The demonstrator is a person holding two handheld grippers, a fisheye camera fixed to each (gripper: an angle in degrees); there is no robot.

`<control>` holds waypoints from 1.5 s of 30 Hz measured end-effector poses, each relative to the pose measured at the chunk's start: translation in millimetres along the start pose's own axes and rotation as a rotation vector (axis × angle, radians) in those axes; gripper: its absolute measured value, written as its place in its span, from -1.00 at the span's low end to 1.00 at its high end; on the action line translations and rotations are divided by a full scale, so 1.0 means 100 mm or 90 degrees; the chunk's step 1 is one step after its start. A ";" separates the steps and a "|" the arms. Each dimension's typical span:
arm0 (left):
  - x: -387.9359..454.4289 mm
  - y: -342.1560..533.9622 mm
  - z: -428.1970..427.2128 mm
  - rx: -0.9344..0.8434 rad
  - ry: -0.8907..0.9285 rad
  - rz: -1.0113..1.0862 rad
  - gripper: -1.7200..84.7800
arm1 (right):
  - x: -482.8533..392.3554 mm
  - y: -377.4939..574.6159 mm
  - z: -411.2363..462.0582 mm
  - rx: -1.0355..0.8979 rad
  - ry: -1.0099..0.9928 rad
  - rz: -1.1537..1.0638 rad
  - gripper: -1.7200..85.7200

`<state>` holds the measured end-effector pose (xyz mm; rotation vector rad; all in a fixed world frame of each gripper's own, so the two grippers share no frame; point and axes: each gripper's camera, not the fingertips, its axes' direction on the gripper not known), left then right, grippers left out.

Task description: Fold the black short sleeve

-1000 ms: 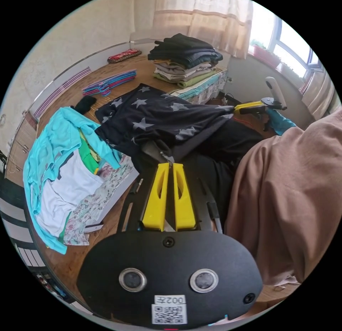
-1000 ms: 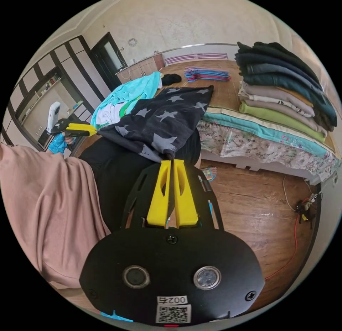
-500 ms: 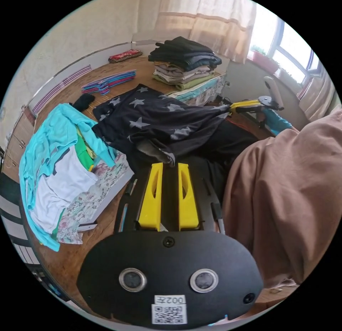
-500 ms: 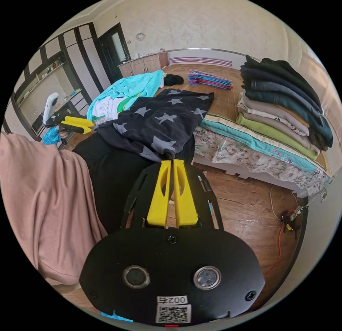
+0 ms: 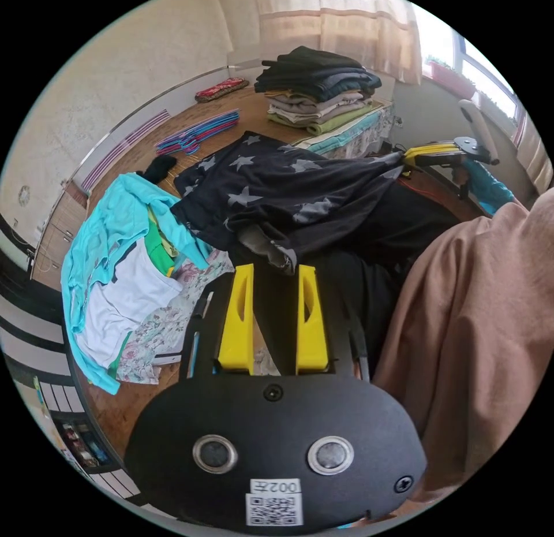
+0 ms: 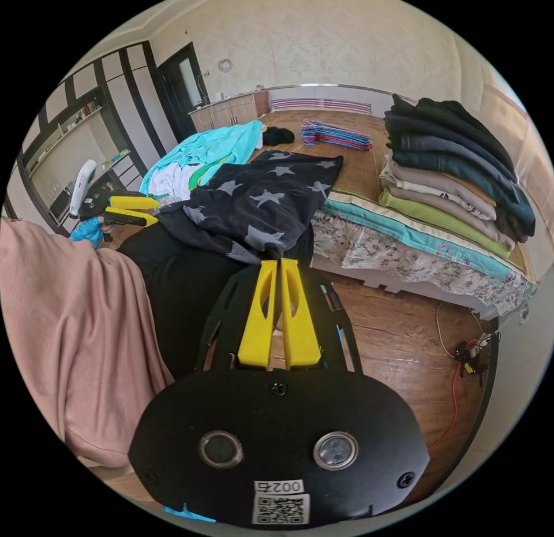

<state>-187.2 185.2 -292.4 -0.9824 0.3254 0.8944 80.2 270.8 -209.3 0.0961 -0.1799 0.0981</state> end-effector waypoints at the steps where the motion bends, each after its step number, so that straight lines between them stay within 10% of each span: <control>1: 0.00 0.01 0.00 0.002 -0.005 -0.003 -0.84 | 0.00 0.01 -0.01 0.002 -0.001 0.000 -0.97; 45: 0.13 -0.01 -0.16 0.037 -0.055 0.052 -0.98 | -0.02 0.08 -0.22 0.038 -0.007 0.004 -0.98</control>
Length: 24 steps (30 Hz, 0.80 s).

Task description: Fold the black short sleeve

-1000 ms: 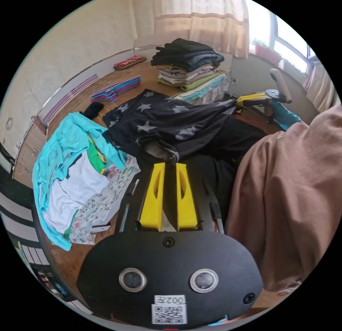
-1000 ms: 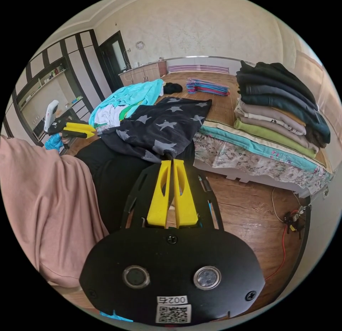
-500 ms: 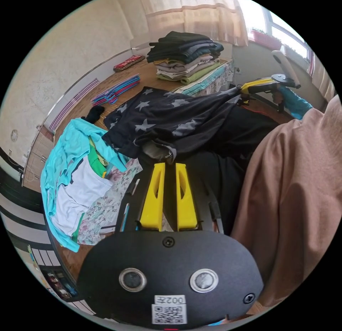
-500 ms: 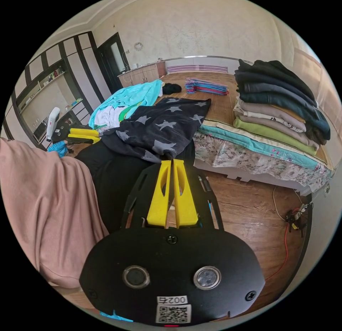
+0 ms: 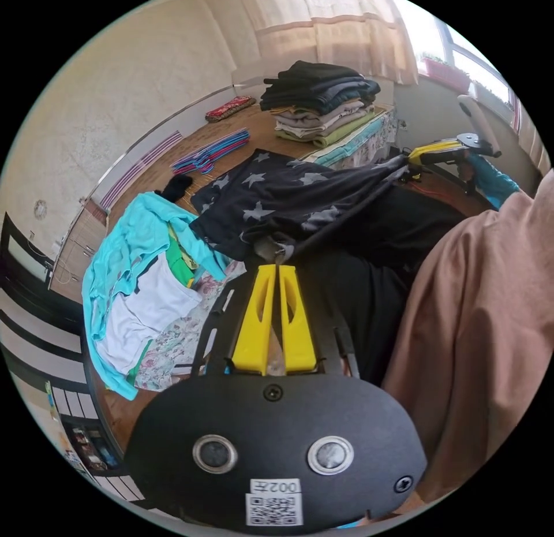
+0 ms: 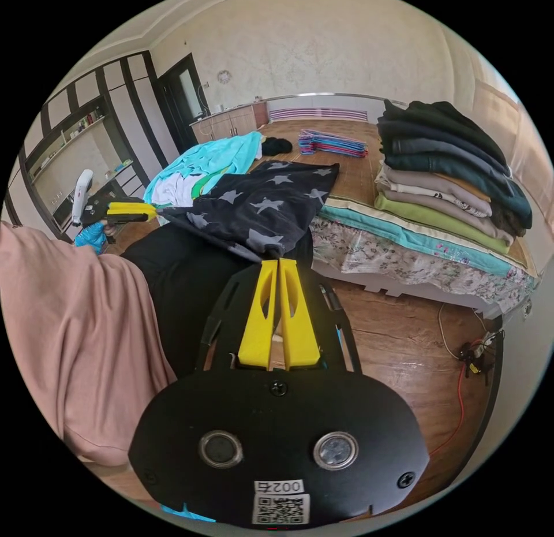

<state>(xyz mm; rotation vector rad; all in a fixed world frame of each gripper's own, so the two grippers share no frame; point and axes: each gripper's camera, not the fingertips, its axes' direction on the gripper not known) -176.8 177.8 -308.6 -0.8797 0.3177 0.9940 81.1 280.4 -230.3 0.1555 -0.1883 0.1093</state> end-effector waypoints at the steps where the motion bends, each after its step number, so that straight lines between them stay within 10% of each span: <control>1: -0.03 0.01 -0.03 -0.002 0.003 0.005 -0.98 | -0.01 -0.02 -0.02 0.004 -0.004 -0.008 -0.98; 24: -0.36 -0.22 0.22 -0.032 0.169 0.029 -0.89 | -0.37 -0.15 0.05 -0.057 0.055 -0.096 -0.98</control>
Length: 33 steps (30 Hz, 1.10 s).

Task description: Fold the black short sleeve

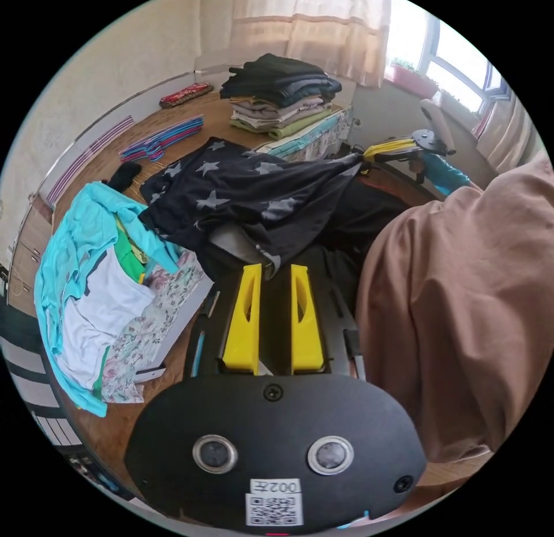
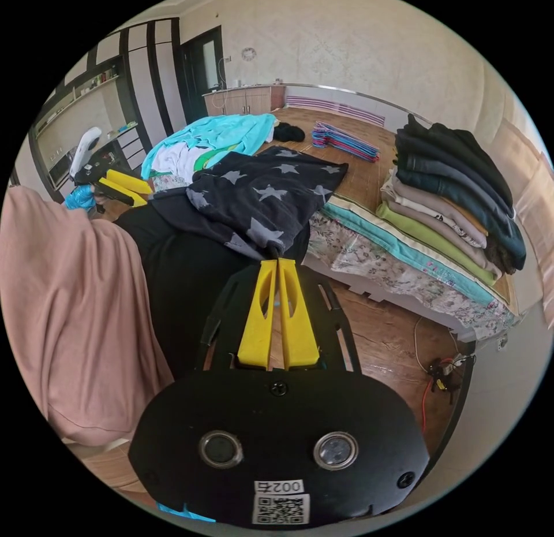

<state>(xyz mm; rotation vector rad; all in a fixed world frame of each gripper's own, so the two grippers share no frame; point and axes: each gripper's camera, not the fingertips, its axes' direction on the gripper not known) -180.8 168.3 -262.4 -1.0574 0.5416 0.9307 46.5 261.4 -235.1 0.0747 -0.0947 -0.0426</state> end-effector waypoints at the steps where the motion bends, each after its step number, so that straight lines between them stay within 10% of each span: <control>1: 0.00 -0.01 0.02 -0.006 -0.012 -0.001 -0.90 | -0.01 0.00 -0.01 0.000 0.004 0.000 -0.98; 33: -0.87 -0.74 0.31 0.009 0.052 -0.124 -0.95 | -0.22 -0.12 -0.02 -0.020 0.043 -0.055 -0.98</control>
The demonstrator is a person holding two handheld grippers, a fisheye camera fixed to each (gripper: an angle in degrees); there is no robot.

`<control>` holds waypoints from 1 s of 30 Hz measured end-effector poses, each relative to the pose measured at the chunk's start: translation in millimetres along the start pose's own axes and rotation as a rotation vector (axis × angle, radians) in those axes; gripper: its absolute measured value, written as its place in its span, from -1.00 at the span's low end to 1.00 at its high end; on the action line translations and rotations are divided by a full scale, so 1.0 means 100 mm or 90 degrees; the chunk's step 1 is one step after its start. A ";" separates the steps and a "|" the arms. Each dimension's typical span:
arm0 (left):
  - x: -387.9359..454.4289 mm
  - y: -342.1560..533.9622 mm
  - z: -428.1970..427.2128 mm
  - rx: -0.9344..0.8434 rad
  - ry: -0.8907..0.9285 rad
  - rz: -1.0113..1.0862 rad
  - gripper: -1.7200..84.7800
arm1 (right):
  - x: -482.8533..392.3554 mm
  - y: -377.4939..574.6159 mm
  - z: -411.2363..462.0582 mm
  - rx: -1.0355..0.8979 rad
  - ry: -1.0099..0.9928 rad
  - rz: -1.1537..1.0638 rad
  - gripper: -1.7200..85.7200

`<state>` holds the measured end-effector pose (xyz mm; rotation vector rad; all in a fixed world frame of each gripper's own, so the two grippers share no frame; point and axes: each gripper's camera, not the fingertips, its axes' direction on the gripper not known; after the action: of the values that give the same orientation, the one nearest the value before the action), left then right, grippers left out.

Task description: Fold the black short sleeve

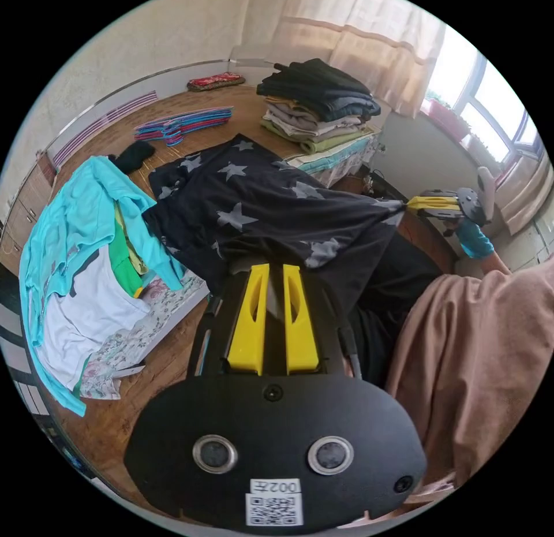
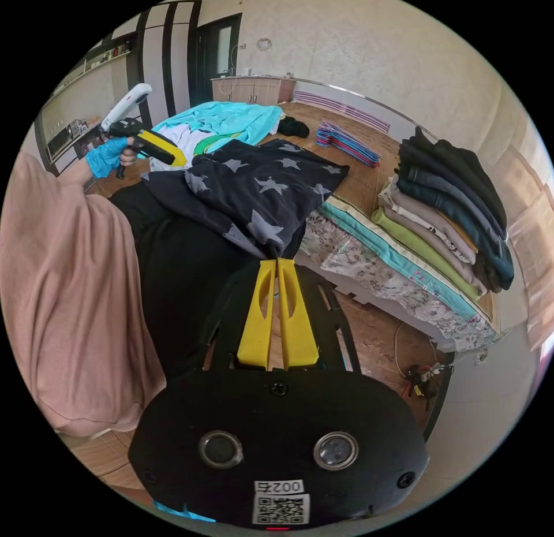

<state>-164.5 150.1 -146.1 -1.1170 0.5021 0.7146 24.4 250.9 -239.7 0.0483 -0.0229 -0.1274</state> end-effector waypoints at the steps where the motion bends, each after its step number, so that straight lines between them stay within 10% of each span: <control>1: 0.00 -0.02 0.04 -0.008 -0.009 -0.001 -0.94 | 0.01 0.00 0.00 0.002 -0.002 0.003 -0.98; 20: -0.11 0.06 -0.02 -0.024 -0.153 -0.094 -0.98 | 0.05 0.02 -0.07 0.025 0.013 0.002 -0.98; 30: -0.16 0.22 -0.23 0.016 -0.008 -0.110 -0.89 | 0.15 0.02 -0.12 0.029 0.011 0.004 -0.98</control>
<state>-191.9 130.4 -157.0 -1.1170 0.3980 0.5627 39.7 251.1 -251.1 0.0948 -0.0087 -0.1200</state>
